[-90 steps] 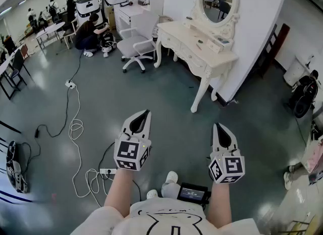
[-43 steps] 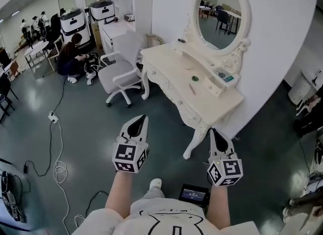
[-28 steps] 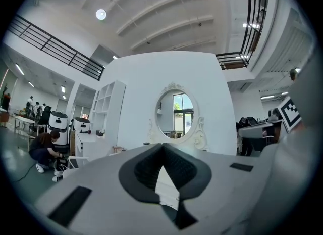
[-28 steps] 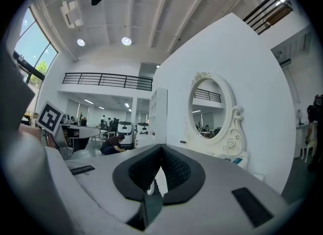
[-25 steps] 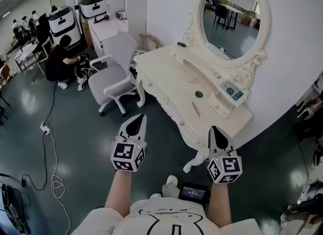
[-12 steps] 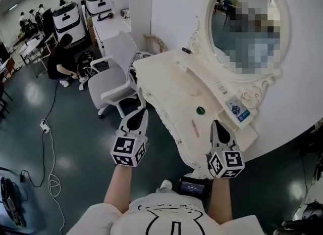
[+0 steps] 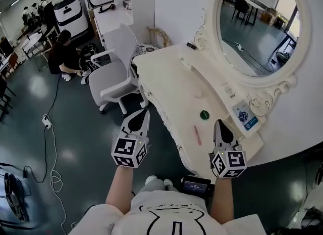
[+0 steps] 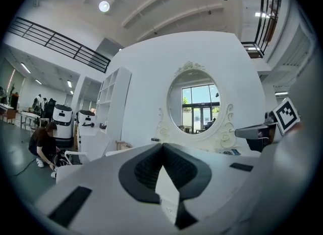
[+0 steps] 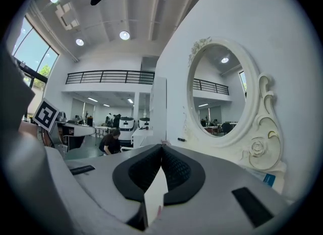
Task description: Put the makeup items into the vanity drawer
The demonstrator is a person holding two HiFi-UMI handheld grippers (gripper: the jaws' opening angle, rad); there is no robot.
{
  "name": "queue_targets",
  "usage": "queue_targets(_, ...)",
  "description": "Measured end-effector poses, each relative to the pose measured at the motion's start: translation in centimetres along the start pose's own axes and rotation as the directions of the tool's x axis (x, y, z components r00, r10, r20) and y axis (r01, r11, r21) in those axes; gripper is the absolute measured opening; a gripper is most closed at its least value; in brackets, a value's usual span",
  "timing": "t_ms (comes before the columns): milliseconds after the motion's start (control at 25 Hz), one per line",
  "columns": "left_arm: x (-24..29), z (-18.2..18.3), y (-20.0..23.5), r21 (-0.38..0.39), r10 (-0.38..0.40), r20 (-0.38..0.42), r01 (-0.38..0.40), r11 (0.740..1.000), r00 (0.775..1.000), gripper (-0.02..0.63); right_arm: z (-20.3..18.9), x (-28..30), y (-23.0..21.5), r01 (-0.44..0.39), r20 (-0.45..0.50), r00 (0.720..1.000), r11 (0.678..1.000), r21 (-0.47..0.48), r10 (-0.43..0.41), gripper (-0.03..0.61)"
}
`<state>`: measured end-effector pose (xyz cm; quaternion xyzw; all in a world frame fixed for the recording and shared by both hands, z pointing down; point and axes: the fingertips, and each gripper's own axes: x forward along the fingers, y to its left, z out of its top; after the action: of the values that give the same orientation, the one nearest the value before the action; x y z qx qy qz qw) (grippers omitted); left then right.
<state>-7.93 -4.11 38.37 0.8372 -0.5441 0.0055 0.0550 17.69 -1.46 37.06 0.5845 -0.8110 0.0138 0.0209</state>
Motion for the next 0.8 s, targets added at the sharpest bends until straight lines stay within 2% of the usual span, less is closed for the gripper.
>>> queue_targets(440,5.2,-2.6,3.0,-0.031,-0.011,-0.081,0.009,0.999,0.997,0.031,-4.5,5.0,-1.3,0.016,-0.14,0.99,0.997,0.072,-0.006,0.015)
queue_targets(640,5.9,-5.2,3.5,-0.056,-0.029,-0.141,0.021,0.998,0.99,0.031,-7.5,5.7,-0.9,0.016,-0.214,0.977,0.993,0.116,0.009,0.089)
queue_targets(800,5.6,-8.4,3.4,-0.084,-0.047,-0.212,0.03,0.996,0.976,0.031,-11.2,5.5,-0.2,0.018,-0.311,0.95,0.988,0.153,0.031,0.103)
